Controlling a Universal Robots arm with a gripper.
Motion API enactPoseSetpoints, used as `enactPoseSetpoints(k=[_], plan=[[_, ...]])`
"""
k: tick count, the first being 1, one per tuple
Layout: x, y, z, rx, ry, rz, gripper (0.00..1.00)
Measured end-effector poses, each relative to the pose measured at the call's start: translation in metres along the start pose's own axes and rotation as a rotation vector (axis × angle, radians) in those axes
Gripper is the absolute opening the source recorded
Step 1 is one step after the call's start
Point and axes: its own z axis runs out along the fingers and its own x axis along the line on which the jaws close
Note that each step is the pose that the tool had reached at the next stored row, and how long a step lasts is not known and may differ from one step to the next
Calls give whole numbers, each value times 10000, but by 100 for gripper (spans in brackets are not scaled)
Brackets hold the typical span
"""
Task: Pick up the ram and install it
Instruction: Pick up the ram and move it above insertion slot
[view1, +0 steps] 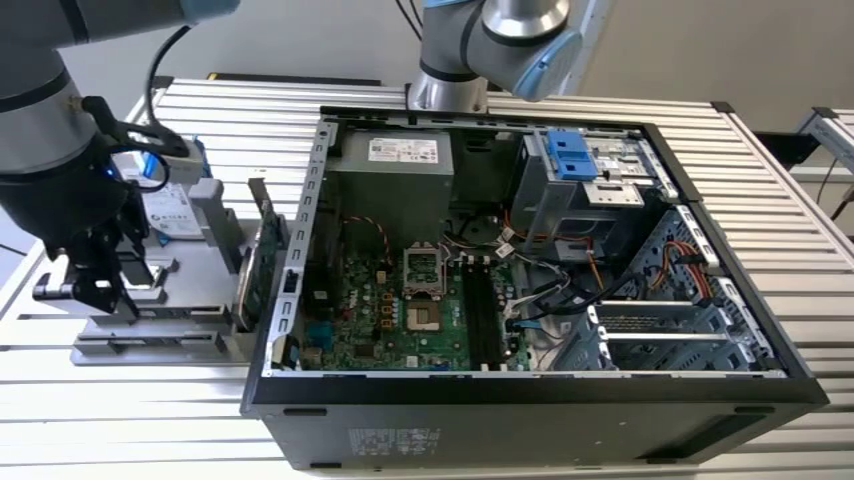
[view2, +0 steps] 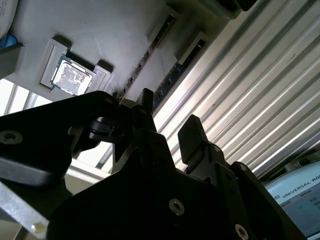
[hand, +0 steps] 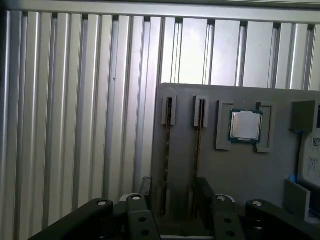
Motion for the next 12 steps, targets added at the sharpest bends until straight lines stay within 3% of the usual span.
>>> enactPoseSetpoints(k=[12], plan=[[-21, -4, 133, 28, 29, 2, 100]])
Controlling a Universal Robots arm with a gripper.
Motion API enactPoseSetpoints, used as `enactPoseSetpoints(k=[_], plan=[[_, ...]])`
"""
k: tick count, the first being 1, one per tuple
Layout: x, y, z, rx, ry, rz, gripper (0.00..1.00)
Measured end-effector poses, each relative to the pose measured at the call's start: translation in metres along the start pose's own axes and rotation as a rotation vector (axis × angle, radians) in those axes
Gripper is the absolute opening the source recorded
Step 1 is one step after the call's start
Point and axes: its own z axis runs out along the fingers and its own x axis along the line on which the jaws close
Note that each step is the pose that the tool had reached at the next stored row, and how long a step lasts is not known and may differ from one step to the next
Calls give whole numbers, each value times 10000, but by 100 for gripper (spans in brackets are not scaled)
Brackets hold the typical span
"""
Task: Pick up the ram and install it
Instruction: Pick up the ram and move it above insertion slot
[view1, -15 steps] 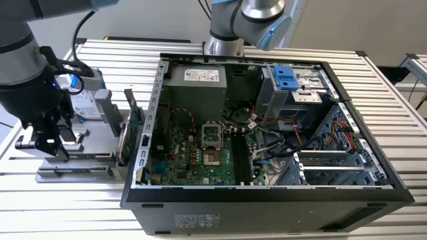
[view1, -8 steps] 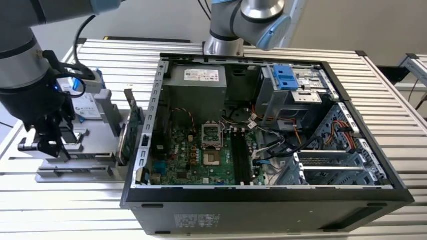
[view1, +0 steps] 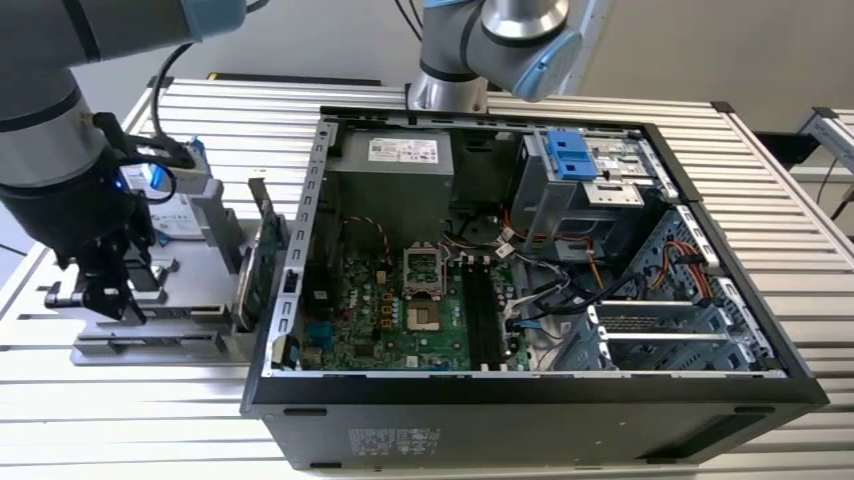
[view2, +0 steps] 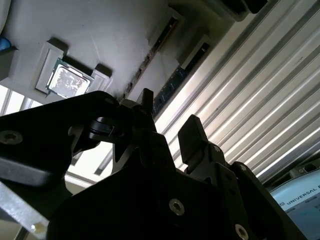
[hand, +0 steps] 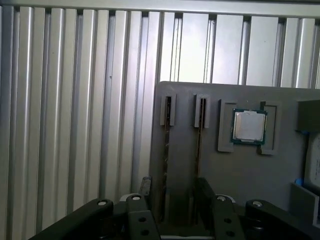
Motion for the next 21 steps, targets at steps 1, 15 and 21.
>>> enactPoseSetpoints(k=[1, 15, 21], plan=[[-1, 0, 13, 17, 1, 1, 100], [-14, 66, 153, 168, 11, -16, 100], [-14, 71, 182, 173, 10, -44, 100]])
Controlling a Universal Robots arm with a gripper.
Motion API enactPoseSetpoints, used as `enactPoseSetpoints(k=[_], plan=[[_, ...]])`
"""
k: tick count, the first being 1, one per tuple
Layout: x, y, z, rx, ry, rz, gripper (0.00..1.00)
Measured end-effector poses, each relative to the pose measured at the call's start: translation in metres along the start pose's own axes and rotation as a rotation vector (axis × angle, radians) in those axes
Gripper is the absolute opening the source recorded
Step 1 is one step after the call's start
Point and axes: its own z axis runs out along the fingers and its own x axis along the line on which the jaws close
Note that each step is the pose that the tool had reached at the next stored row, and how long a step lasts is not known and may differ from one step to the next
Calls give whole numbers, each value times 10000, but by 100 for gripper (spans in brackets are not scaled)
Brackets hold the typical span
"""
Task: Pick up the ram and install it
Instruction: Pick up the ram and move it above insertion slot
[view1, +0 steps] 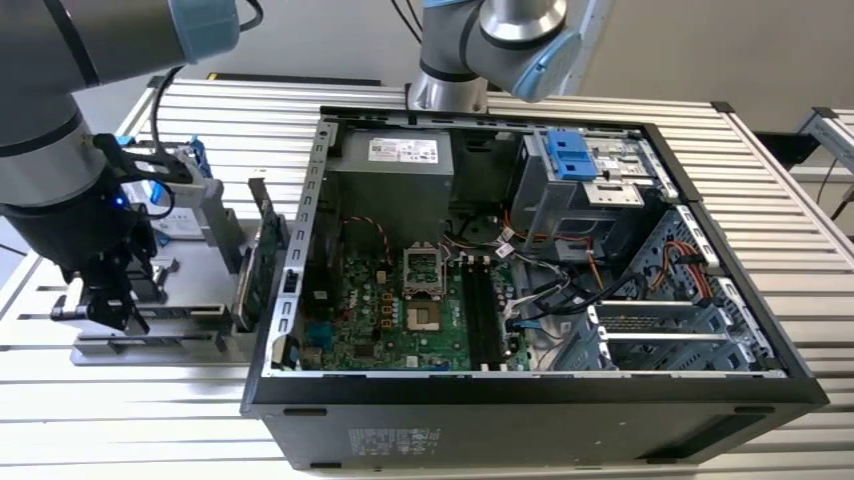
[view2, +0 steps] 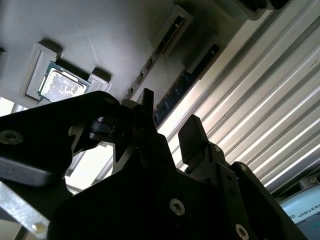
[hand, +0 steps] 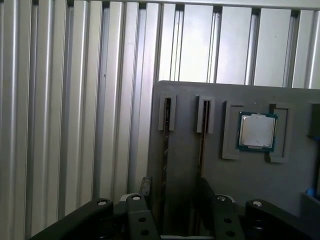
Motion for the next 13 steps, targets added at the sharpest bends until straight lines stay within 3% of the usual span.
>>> enactPoseSetpoints(k=[13], plan=[[17, 6, 67, 4, 0, -63, 100]])
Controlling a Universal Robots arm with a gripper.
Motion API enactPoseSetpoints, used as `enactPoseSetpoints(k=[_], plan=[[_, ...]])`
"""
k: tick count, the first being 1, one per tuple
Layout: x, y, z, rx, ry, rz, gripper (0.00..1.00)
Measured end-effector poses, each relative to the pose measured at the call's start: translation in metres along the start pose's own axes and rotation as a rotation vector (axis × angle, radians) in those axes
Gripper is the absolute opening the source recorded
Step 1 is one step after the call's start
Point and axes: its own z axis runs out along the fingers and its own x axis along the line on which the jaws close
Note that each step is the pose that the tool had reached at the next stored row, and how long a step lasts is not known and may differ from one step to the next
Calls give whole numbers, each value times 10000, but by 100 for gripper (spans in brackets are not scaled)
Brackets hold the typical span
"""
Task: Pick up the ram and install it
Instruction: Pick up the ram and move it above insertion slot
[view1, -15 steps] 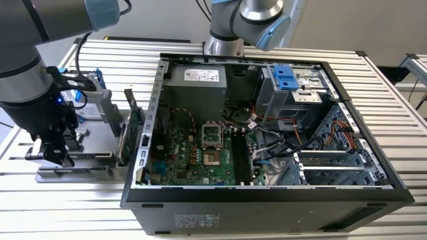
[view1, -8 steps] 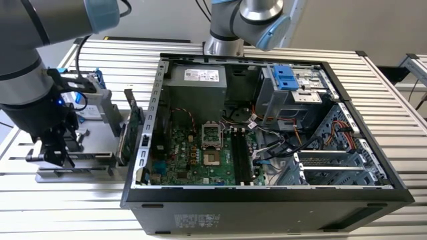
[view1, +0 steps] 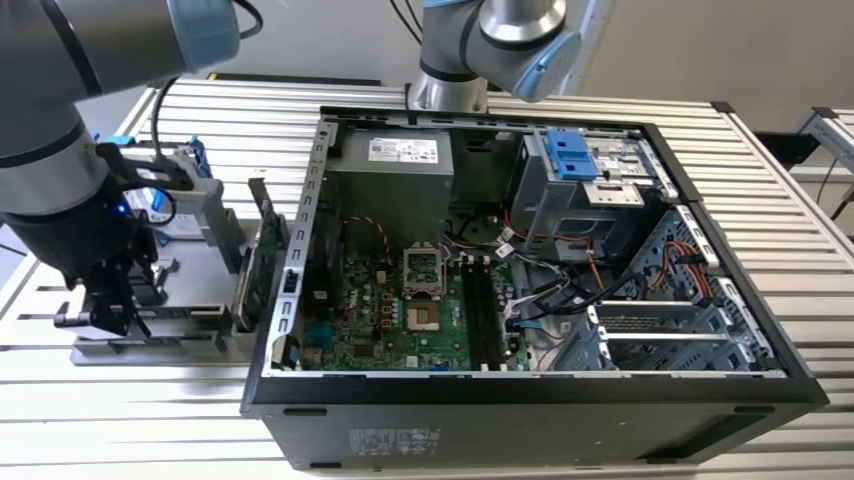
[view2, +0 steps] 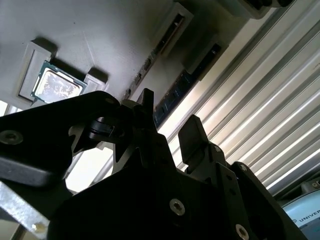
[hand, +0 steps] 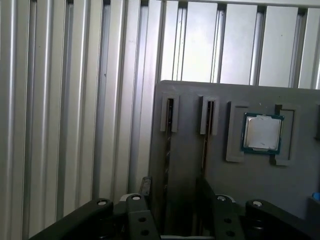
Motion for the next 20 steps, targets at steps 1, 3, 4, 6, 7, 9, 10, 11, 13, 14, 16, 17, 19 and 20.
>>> enactPoseSetpoints(k=[1, 3, 4, 6, 7, 9, 10, 11, 13, 14, 16, 17, 19, 20], plan=[[-1, 1, 4, 0, 0, -5, 100], [-2, 3, 14, 1, 0, -13, 100], [-2, 4, 19, 0, 0, -17, 100], [-3, 6, 32, 2, 0, -23, 100], [-4, 7, 38, 2, 0, -27, 100], [-5, 9, 50, 1, 1, -38, 100], [-5, 11, 56, 2, 1, -44, 100], [-6, 12, 63, 3, 0, -50, 100], [-6, 14, 74, 4, 1, -67, 100], [-7, 15, 78, 4, 2, -74, 100], [-7, 17, 88, 5, 2, -87, 100], [-6, 18, 92, 5, 2, -94, 100], [-4, 20, 100, 7, 5, -105, 100], [-2, 21, 104, 7, 7, -111, 100]])
